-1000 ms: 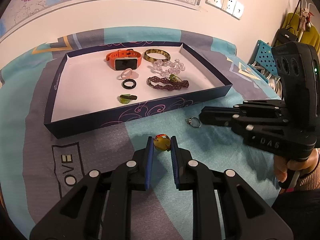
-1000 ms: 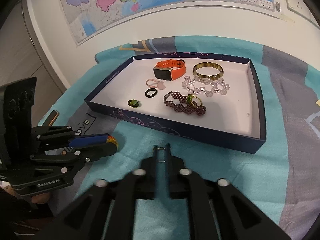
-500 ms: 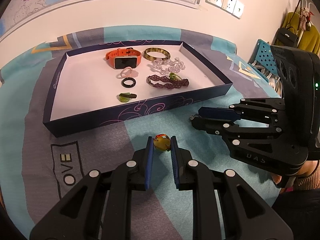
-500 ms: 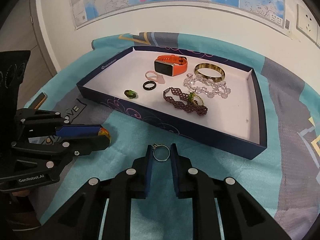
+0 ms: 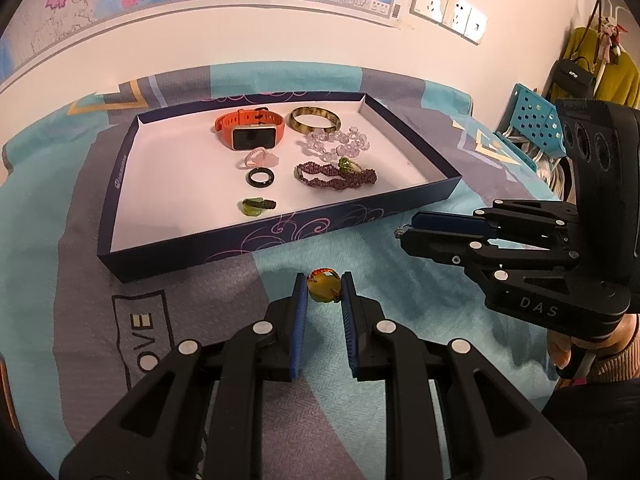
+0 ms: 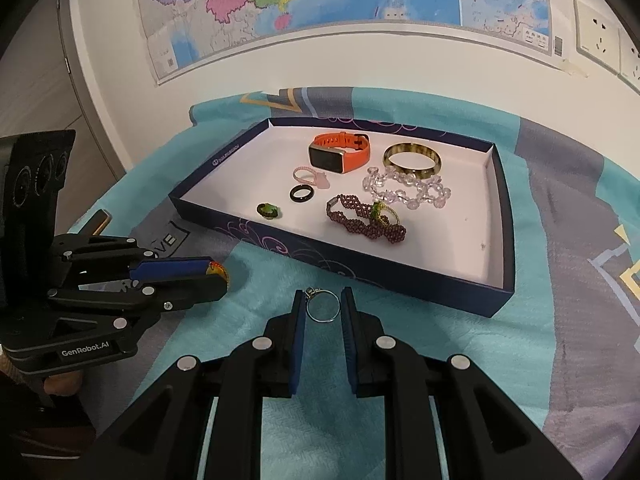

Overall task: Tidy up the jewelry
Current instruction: 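Carry the amber ring over the box with the left gripper while the right gripper carries the silver ring, then release the amber ring into the box with the left gripper while the right releases the silver ring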

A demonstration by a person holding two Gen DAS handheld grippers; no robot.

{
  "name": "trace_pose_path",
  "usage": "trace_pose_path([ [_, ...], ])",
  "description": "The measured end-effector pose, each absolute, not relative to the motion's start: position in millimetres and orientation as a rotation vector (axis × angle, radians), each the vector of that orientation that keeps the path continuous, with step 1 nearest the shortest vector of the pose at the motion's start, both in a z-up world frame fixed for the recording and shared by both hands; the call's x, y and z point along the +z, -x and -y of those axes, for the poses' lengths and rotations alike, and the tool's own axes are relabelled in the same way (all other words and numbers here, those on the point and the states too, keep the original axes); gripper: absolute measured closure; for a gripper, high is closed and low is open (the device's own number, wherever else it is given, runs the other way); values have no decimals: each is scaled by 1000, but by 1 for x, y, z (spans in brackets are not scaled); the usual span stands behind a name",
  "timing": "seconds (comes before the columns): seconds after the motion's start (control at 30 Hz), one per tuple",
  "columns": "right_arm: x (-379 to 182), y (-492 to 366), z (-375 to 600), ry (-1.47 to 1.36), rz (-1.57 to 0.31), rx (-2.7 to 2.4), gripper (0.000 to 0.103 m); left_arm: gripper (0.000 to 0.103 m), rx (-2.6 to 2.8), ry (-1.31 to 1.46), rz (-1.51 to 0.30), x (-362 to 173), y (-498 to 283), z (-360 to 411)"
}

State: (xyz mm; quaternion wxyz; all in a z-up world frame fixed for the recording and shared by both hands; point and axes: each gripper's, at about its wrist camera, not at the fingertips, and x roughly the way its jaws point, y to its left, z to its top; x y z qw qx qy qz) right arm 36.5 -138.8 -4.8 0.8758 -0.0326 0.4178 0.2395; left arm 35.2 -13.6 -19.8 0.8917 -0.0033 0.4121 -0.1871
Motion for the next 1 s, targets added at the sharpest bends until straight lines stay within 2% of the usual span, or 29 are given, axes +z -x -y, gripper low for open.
trace_pose_path([
  [0.67, 26, -53, 142, 39, -787, 516, 87, 86, -361, -3, -773, 14, -47, 7],
  [1.0, 25, -74, 136, 42, -790, 515, 87, 86, -346, 21, -779, 13, -74, 8],
])
